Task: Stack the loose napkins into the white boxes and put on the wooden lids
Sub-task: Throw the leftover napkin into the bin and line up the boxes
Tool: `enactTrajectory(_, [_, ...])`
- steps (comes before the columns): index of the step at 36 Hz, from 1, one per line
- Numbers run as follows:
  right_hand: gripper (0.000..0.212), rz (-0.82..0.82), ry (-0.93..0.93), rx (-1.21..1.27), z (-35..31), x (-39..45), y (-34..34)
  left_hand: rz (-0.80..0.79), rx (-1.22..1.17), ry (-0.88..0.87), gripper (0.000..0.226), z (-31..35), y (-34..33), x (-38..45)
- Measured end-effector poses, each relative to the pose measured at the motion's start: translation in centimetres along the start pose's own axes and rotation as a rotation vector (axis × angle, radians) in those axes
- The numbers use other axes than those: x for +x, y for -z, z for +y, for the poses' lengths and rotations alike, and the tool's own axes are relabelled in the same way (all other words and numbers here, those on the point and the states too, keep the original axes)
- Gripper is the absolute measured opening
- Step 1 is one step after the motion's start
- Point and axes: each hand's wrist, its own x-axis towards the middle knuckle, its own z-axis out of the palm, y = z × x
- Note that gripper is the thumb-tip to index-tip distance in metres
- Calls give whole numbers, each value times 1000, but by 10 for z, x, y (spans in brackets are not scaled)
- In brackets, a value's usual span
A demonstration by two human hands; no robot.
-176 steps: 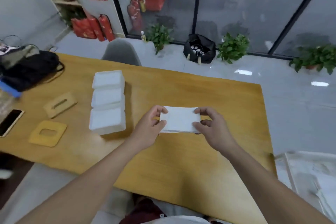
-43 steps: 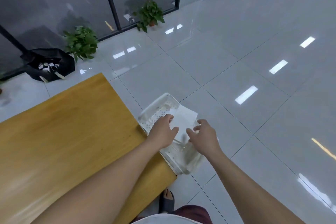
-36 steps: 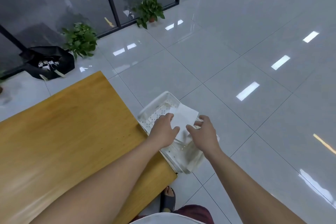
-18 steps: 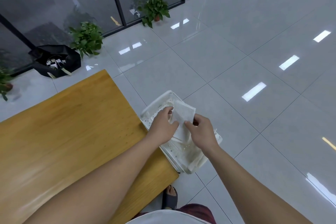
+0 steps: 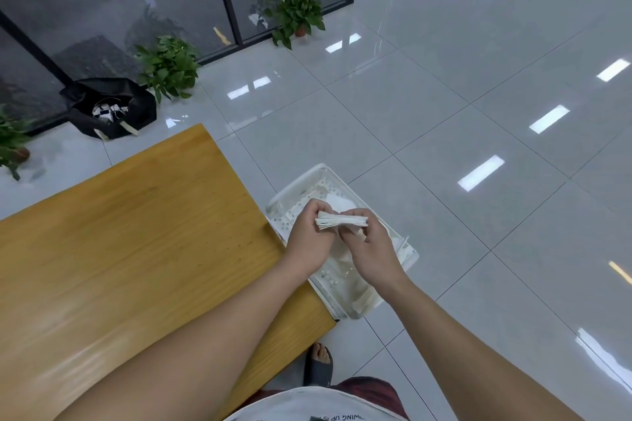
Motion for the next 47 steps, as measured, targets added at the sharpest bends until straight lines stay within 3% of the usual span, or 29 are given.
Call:
enactTrajectory(10, [26,-136,-111,82,-8,-3,15,-52,-22,-42,25,-2,-7,-3])
enactTrajectory(16, [34,-137,7,-42,-14,-1,23,-72,49,-19,32,-4,-4,4])
enactTrajectory(24, [10,-97,191,-41,-33,-3,23,-138,31,-35,17,7,13,5])
enactTrajectory(30, [4,42,106,105,-49,-4,19,-144,-59,-13,22,20,36,-8])
enactTrajectory(36, [9,13,61,108,-51,-6,16,-65,-172,47,23,15,70,-24])
enactTrajectory(42, [49,-113,46,-39,-48,-5,4,18,-119,33,47,10,103,-39])
enactTrajectory(47, [30,-204,98,-89,-53,-8,-26,-36,-92,23,81,9,137,-71])
